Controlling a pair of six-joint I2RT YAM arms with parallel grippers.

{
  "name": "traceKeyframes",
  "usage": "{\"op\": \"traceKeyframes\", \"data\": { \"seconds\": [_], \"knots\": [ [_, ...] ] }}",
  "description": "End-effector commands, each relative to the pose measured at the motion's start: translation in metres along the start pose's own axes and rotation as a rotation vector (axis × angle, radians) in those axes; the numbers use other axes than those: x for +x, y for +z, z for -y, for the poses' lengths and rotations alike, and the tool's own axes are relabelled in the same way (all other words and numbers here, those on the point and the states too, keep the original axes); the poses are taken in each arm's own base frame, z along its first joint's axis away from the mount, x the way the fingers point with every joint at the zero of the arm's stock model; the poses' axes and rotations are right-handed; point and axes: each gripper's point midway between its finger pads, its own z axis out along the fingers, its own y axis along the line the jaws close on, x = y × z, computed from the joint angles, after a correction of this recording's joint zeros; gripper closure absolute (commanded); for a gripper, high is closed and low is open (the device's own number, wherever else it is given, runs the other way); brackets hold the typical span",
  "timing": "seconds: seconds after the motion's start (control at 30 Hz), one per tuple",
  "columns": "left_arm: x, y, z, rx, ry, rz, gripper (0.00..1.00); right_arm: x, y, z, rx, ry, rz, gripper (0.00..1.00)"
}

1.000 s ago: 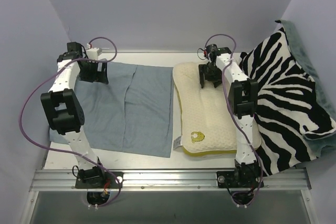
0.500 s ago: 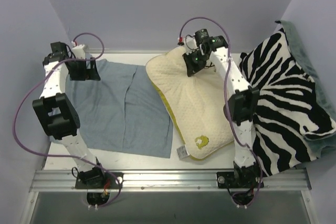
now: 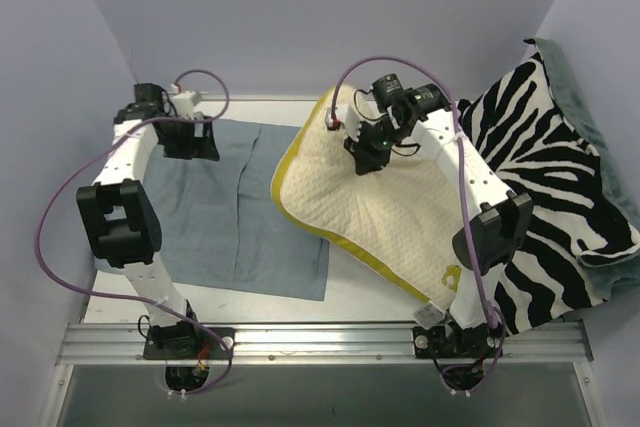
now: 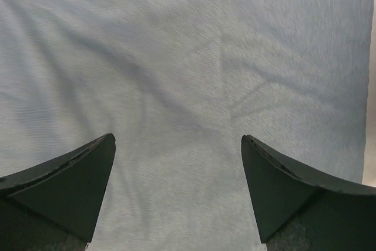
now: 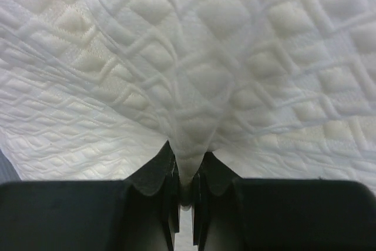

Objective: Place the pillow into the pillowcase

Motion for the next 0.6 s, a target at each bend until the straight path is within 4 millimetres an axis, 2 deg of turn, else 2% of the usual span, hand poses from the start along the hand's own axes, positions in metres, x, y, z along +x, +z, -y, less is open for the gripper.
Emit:
{"op": "traceKeyframes", "data": {
  "seconds": [0.0,0.03,0.07,0.17,0.27,0.33,0.4,0.57],
  "knots": [
    [0.014,0.021,0.042,-0.094,0.08,-0.042,0.05,0.029,0.024,-0.019,-0.104,-0.029,-0.079,1.0],
    [0.02,0.034,0.069,-0.087,0.142,-0.064,0.07,0.031,0.026,-0.02,-0.108,-0.022,-0.084,1.0],
    [0.018,0.039,0.066,-0.16,0.167,-0.051,0.11,0.031,0.028,-0.023,-0.118,-0.013,-0.078,1.0],
    [0.029,0.061,0.078,-0.241,0.22,-0.091,0.18,0.032,0.032,-0.028,-0.134,0.035,-0.075,1.0],
    [0.033,0.076,0.08,-0.29,0.224,-0.12,0.24,0.036,0.034,-0.031,-0.141,0.057,-0.082,1.0],
    [0.033,0.084,0.069,-0.353,0.222,-0.132,0.29,0.041,0.036,-0.036,-0.153,0.072,-0.09,1.0],
    [0.025,0.086,0.063,-0.396,0.225,-0.12,0.34,0.041,0.034,-0.041,-0.157,0.073,-0.082,1.0],
    [0.018,0.102,0.049,-0.45,0.245,-0.135,0.39,0.05,0.031,-0.046,-0.156,0.092,-0.088,1.0]
  ]
}}
